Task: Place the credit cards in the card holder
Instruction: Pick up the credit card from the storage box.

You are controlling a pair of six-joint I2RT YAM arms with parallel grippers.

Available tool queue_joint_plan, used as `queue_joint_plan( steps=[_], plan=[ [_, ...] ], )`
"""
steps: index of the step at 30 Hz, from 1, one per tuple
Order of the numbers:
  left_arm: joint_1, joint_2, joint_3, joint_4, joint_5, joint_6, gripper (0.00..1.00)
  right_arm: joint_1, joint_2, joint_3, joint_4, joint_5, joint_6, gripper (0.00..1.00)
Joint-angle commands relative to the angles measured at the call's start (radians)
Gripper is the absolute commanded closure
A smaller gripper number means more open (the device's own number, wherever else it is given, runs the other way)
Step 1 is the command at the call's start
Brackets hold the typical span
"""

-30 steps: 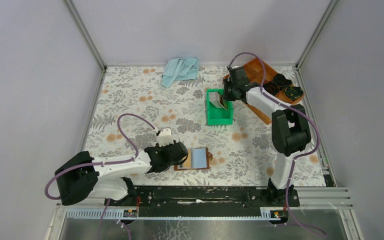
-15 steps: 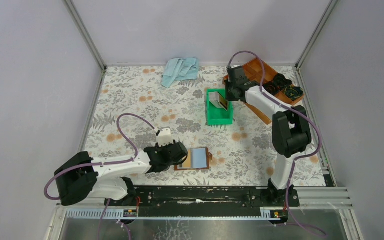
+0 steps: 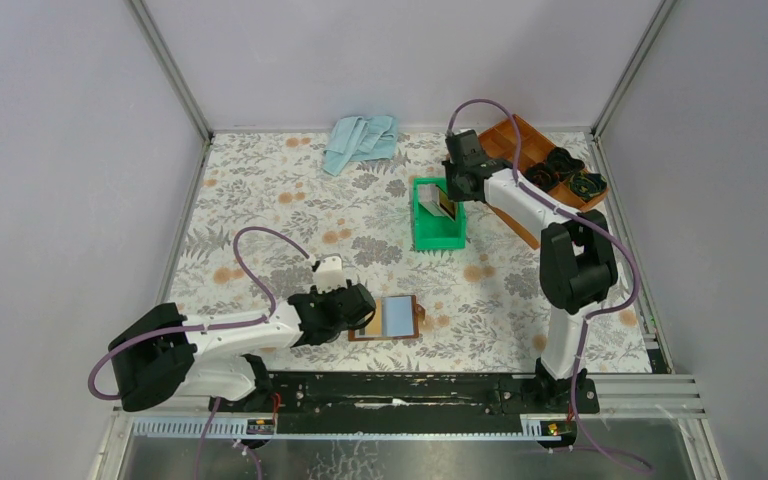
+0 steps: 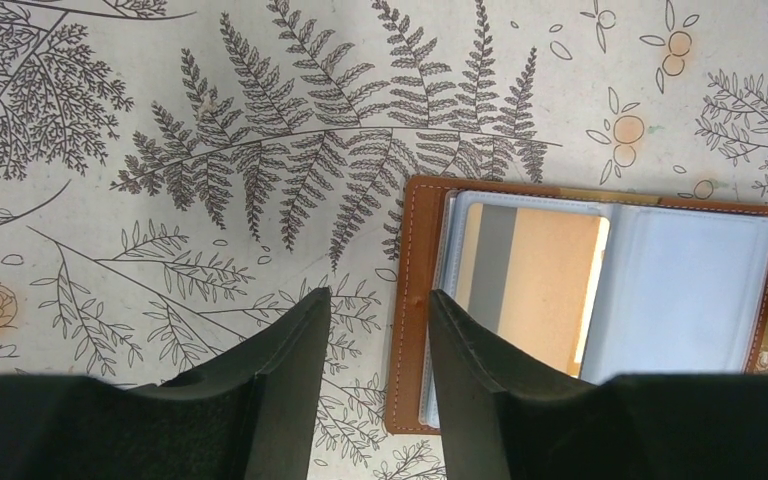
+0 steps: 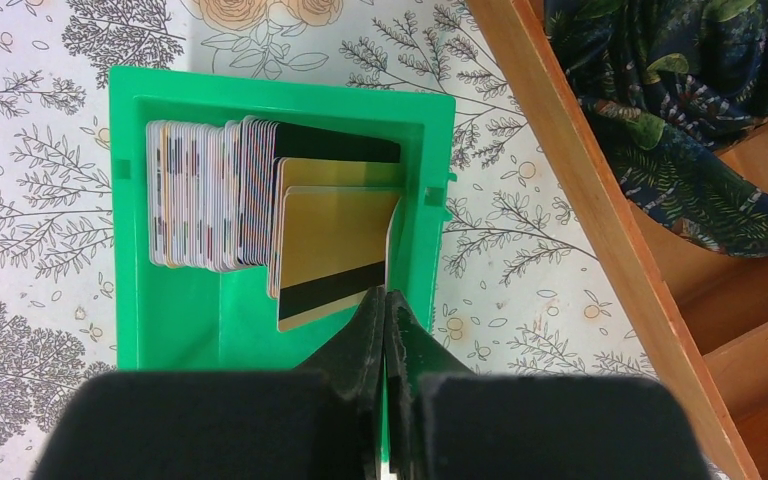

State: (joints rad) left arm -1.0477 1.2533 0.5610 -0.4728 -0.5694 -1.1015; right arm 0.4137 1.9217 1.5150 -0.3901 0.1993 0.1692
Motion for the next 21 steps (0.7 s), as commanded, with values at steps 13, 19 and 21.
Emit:
queue_joint_plan(
  steps=[13,19,21],
  plan=[
    [-0.005,-0.158,0.122,0.034,-0.146,-0.043,0.47,0.013,-0.317,-0.150,0.146,-0.024,0.042,1.00],
    [-0.003,-0.319,0.019,0.318,-0.130,-0.016,0.47,0.012,-0.484,-0.301,0.301,-0.152,0.166,1.00],
    [-0.005,-0.376,-0.045,0.431,-0.123,-0.025,0.47,0.012,-0.549,-0.383,0.413,-0.208,0.240,1.00]
  ],
)
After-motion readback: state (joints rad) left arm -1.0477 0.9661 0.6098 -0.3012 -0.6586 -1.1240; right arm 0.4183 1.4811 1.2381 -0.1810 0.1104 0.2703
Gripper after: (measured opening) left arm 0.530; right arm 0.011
